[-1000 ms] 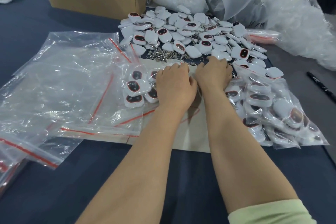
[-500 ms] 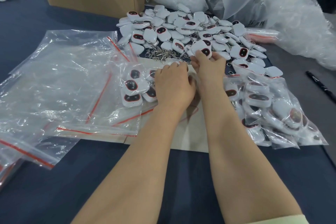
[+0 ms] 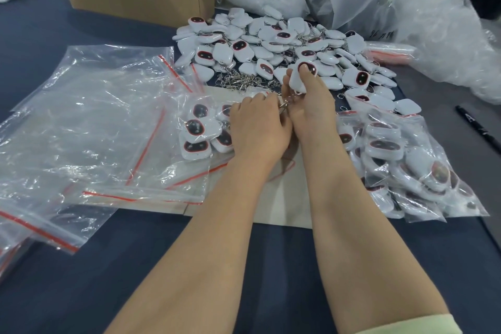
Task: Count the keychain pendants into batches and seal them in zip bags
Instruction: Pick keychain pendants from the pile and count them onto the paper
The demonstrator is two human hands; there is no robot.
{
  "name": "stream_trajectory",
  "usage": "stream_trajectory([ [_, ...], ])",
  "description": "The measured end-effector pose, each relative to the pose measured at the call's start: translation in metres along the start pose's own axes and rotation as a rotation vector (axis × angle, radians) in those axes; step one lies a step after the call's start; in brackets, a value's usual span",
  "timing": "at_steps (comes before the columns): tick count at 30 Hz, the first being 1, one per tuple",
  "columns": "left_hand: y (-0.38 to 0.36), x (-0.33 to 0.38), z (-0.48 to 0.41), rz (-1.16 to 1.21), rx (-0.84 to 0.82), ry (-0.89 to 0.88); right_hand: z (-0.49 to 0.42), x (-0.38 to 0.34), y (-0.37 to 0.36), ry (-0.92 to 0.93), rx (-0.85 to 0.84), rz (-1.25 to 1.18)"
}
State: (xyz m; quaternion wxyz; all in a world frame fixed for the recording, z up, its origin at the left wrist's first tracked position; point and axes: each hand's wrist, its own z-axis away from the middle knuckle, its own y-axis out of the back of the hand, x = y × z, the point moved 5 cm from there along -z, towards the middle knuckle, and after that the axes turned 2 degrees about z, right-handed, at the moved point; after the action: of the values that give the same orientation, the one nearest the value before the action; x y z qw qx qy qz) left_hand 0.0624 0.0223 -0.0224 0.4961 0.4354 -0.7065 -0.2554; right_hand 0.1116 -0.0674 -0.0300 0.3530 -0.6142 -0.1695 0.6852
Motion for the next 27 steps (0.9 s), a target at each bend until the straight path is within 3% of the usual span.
stream_trajectory([
  [8, 0.0001, 0.0000, -0.0002, -0.010, 0.002, 0.000, 0.0019, -0.0024, -0.0028, 0.151, -0.060, 0.376],
  [14, 0.0003, 0.0002, -0.0002, -0.027, 0.008, -0.006, 0.0020, 0.0007, -0.0051, 0.137, -0.117, 0.385],
  [19, 0.0005, 0.0009, 0.0001, -0.031, 0.007, -0.011, -0.0020, 0.0033, -0.0030, 0.075, -0.038, 0.268],
  [23, 0.0011, 0.0012, 0.0003, -0.034, 0.006, -0.013, -0.0013, 0.0033, -0.0029, 0.118, -0.079, 0.385],
  [27, 0.0011, 0.0016, 0.0006, -0.029, 0.006, -0.011, -0.0009, 0.0026, -0.0023, 0.079, -0.046, 0.314],
])
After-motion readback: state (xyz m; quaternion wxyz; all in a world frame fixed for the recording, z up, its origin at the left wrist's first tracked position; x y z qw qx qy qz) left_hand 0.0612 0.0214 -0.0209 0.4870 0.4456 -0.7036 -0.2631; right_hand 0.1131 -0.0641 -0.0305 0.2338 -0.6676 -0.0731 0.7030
